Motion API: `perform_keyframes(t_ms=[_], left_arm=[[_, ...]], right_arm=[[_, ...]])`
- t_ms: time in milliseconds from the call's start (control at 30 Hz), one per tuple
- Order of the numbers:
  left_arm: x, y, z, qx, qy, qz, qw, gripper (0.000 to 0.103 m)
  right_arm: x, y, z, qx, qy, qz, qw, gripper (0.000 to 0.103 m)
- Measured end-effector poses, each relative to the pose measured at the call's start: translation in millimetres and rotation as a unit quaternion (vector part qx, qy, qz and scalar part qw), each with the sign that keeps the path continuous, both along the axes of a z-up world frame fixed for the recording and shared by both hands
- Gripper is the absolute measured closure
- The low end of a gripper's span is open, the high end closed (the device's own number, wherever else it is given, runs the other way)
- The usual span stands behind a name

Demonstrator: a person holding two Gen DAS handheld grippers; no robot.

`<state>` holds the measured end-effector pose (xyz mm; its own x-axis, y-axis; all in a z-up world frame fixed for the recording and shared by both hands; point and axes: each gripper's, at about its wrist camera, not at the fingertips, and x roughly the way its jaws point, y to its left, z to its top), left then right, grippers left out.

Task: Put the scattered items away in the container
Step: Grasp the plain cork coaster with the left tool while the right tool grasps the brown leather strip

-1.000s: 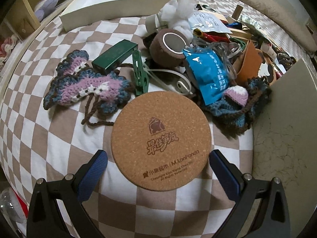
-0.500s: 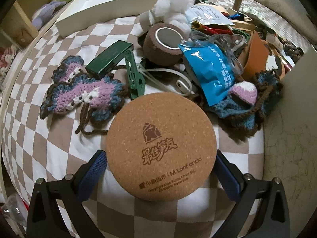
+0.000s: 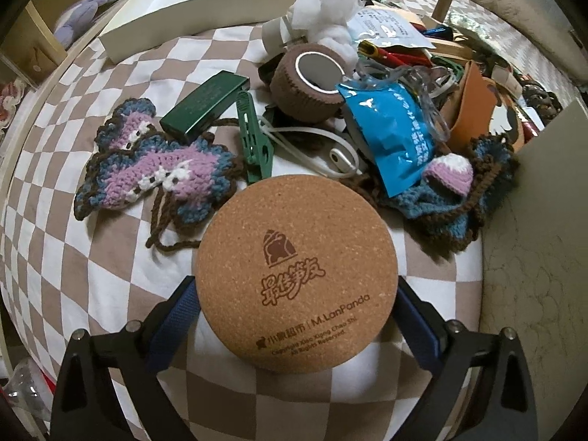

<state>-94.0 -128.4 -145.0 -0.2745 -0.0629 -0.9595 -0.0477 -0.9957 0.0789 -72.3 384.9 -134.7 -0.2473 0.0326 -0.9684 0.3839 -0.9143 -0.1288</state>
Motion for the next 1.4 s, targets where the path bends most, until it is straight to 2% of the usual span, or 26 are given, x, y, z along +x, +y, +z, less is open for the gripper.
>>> perform_keyframes(t_ms=[167, 367, 533, 667, 733, 767, 833, 967, 1067, 1200, 1267, 1400], left_arm=[[9.0, 6.0, -0.2, -0.017, -0.006, -0.044, 0.9989, 0.004], [19.1, 6.1, 3.6, -0.012, -0.021, -0.083, 0.9962, 0.004], [25.6, 6.4, 5.1, -0.014, -0.032, -0.112, 0.9931, 0.003], [21.9, 5.2, 5.8, -0.01, -0.033, -0.097, 0.9947, 0.003], [18.8, 4.6, 6.1, -0.005, -0.034, -0.085, 0.9958, 0.0], [17.3, 4.2, 6.6, -0.002, -0.034, -0.078, 0.9964, 0.0], [14.3, 2.1, 7.8, 0.005, -0.033, -0.064, 0.9974, 0.0], [8.4, -4.8, 11.3, 0.029, -0.028, -0.03, 0.9987, 0.0], [5.3, -9.4, 13.7, 0.044, -0.022, -0.006, 0.9988, 0.0], [3.2, -8.8, 14.7, 0.037, -0.015, 0.003, 0.9992, 0.0], [2.2, -7.4, 14.8, 0.032, -0.014, 0.008, 0.9994, 0.0], [-1.7, -7.6, 15.5, 0.033, -0.014, 0.031, 0.9989, 0.0]], right_arm=[[13.0, 19.8, 3.8, 0.008, 0.002, 0.002, 1.0, 0.048], [27.6, 49.4, 11.0, 0.016, 0.004, -0.012, 1.0, 0.048], [40.9, 66.2, 12.2, 0.017, -0.023, -0.004, 1.0, 0.048], [40.3, 66.2, 17.8, 0.021, -0.007, 0.002, 1.0, 0.047], [34.3, 64.4, 20.3, 0.005, -0.004, 0.002, 1.0, 0.033], [31.7, 63.3, 21.0, -0.003, -0.005, 0.002, 1.0, 0.031], [26.3, 60.9, 20.2, -0.014, -0.01, 0.001, 1.0, 0.031], [20.2, 57.1, 13.2, -0.006, -0.022, 0.0, 1.0, 0.031], [25.2, 55.7, 13.6, -0.032, -0.048, 0.006, 0.998, 0.031], [42.1, 41.6, 19.4, -0.068, -0.082, 0.053, 0.993, 0.031], [48.9, 32.8, 21.9, -0.065, -0.087, 0.071, 0.992, 0.031], [42.6, 29.8, 24.4, -0.052, -0.075, 0.044, 0.995, 0.031]])
